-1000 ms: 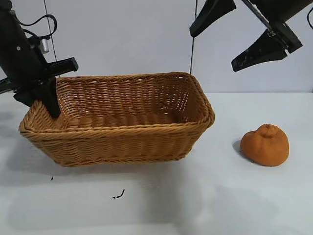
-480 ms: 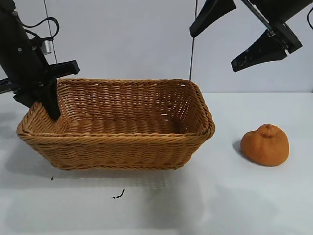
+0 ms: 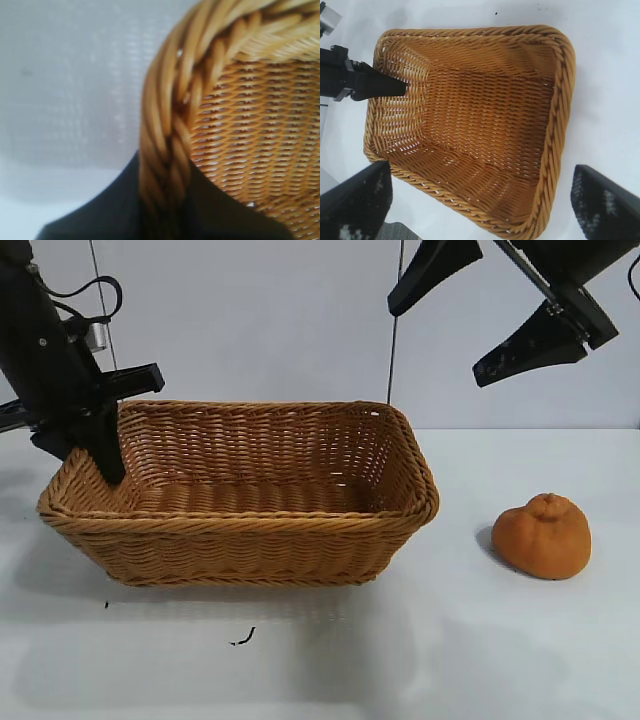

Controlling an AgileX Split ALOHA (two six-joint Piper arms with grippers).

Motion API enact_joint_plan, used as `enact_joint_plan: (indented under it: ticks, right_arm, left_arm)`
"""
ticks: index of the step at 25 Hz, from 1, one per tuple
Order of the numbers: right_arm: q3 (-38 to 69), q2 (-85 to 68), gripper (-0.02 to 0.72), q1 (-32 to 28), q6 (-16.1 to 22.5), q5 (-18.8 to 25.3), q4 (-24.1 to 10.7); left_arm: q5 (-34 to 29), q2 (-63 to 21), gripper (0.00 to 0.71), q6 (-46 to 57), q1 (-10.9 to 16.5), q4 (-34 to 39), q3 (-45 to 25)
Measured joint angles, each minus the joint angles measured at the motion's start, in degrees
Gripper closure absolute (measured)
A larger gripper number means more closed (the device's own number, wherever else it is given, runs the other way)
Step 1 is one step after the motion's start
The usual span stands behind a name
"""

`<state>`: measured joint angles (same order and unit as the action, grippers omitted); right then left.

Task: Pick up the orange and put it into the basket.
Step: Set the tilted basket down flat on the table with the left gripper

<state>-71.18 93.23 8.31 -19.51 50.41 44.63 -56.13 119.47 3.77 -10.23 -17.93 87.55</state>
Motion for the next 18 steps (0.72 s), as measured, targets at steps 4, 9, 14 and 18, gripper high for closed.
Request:
enact_joint_plan:
  ticks: [4, 9, 14, 18]
  right_arm:
    - [0.0, 0.0, 0.008, 0.0, 0.05, 0.0, 0.0]
    - [0.0, 0.0, 0.008, 0.0, 0.05, 0.0, 0.0]
    - [0.0, 0.0, 0.008, 0.0, 0.05, 0.0, 0.0]
    - [0.0, 0.0, 0.008, 0.0, 0.19, 0.0, 0.0]
  left_arm:
    - [1.08, 3.29, 0.618, -1.18, 0.0, -0.58, 0.57]
    - [1.57, 5.03, 0.618, -1.6, 0.0, -0.77, 0.65]
    - [1.5, 5.26, 0.618, -1.62, 0.0, -0.84, 0.9]
    - [1.31, 5.26, 0.553, -1.67, 0.0, -1.05, 0.95]
